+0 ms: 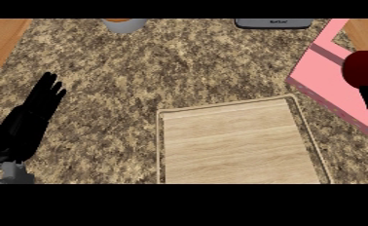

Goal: Pick the can from the tray and place it in the cardboard box

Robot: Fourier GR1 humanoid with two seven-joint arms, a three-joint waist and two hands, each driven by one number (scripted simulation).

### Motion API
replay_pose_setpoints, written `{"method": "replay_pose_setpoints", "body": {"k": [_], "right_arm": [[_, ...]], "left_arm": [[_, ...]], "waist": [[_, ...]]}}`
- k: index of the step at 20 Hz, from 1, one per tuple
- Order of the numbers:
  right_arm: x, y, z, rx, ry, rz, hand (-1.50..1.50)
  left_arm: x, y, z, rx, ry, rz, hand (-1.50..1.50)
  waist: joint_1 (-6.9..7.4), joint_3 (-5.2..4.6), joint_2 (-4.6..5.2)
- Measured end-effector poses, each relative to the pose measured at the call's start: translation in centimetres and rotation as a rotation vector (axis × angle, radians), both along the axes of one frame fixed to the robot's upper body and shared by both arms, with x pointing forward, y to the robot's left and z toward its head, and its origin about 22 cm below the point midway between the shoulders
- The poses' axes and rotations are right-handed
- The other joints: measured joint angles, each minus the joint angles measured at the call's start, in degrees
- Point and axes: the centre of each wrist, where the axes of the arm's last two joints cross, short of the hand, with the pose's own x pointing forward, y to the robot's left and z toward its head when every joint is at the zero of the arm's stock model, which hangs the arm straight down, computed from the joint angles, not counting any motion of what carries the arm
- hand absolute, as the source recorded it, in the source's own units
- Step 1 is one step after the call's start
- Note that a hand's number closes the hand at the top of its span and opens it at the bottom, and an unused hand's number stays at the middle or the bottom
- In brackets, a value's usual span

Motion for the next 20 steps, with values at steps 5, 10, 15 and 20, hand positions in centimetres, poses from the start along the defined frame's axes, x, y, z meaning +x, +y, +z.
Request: {"method": "replay_pose_setpoints", "body": {"k": [5,10,15,20], "right_arm": [[2.2,-2.8,0.1,-0.041,0.017,-0.027,1.50],[5.0,-4.8,-2.3,-0.044,0.003,-0.019,1.50],[7.3,-6.5,-5.2,-0.036,0.016,-0.006,1.50],[9.4,-8.9,-8.0,-0.003,0.075,0.008,1.50]], "left_arm": [[-0.2,0.3,0.2,-0.001,-0.003,-0.004,0.00],[0.3,-0.2,0.1,-0.003,-0.002,0.000,0.00],[0.7,-0.1,0.3,-0.003,-0.004,-0.007,0.00],[1.0,-0.1,0.3,-0.005,-0.005,-0.006,0.00]], "waist": [[0.13,0.03,0.06],[0.22,0.03,0.14],[0.28,0.04,0.16],[0.37,0.05,0.19]]}}
